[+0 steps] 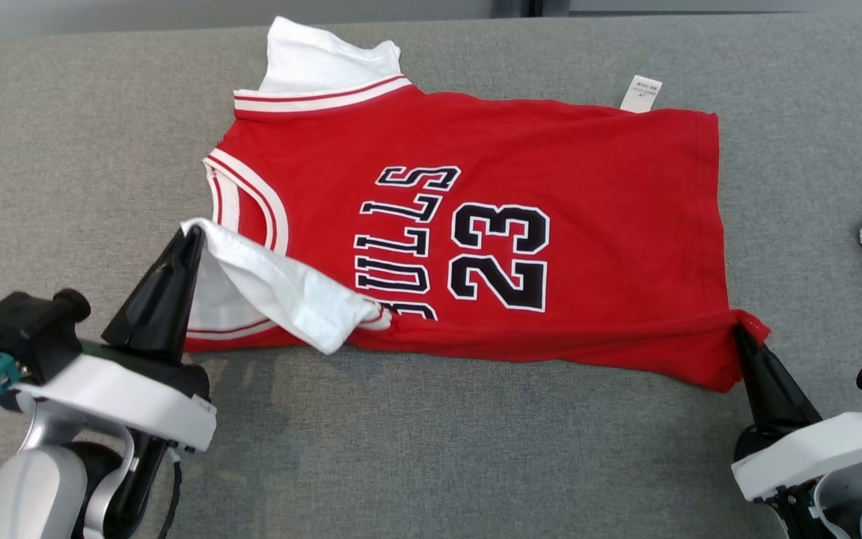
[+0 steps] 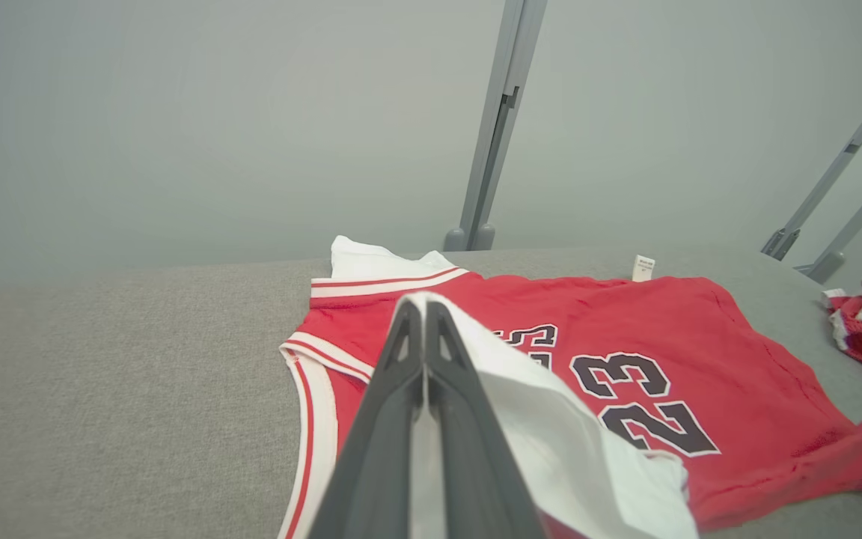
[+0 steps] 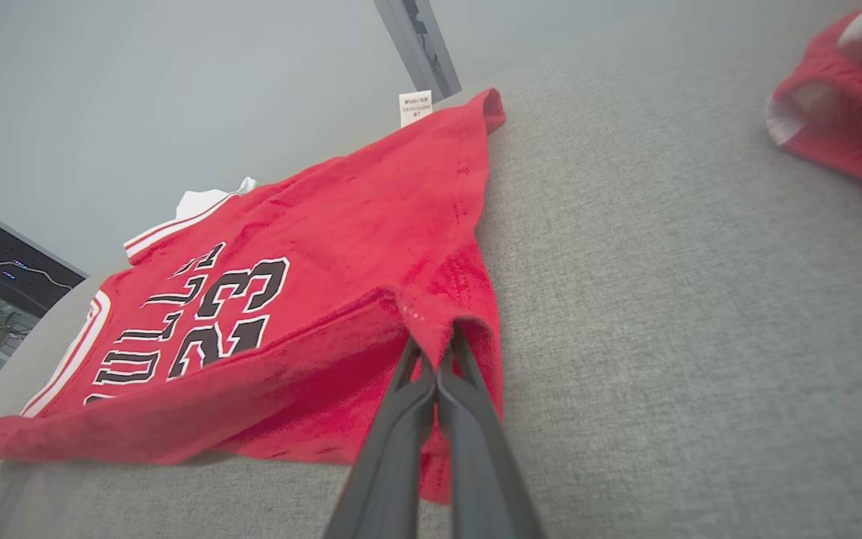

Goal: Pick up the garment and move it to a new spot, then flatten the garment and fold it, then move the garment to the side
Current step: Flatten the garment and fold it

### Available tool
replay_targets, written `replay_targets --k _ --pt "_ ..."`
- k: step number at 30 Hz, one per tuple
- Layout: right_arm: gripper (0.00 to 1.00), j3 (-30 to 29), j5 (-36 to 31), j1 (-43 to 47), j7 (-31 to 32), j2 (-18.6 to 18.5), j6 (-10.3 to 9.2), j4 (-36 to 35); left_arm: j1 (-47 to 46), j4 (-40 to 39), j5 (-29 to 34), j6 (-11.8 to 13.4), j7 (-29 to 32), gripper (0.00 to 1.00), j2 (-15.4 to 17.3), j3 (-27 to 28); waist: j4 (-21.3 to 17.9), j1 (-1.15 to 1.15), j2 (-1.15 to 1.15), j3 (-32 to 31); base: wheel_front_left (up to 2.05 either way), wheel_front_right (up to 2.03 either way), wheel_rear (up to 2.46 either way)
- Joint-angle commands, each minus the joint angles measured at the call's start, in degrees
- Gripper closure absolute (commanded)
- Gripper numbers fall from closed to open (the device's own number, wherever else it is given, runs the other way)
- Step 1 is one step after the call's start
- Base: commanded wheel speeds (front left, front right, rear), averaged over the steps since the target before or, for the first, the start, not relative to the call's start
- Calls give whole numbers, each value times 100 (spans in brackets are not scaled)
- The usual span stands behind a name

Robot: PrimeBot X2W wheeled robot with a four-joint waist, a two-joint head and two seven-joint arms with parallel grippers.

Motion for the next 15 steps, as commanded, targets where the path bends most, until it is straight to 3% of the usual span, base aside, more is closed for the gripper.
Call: replay_targets --k 1,14,15 --pt "100 -24 -77 -156 -29 9 4 65 -276 217 -48 -99 -101 100 -51 5 -7 0 0 140 0 0 0" --pt "100 148 -172 -977 -410 58 4 788 -1733 2450 -99 -743 -908 100 -461 -178 -94 0 0 537 0 0 0" --pt "75 188 -170 -1010 -435 60 4 811 -1776 2606 -146 -800 -934 100 -498 -192 -106 0 0 543 0 0 0"
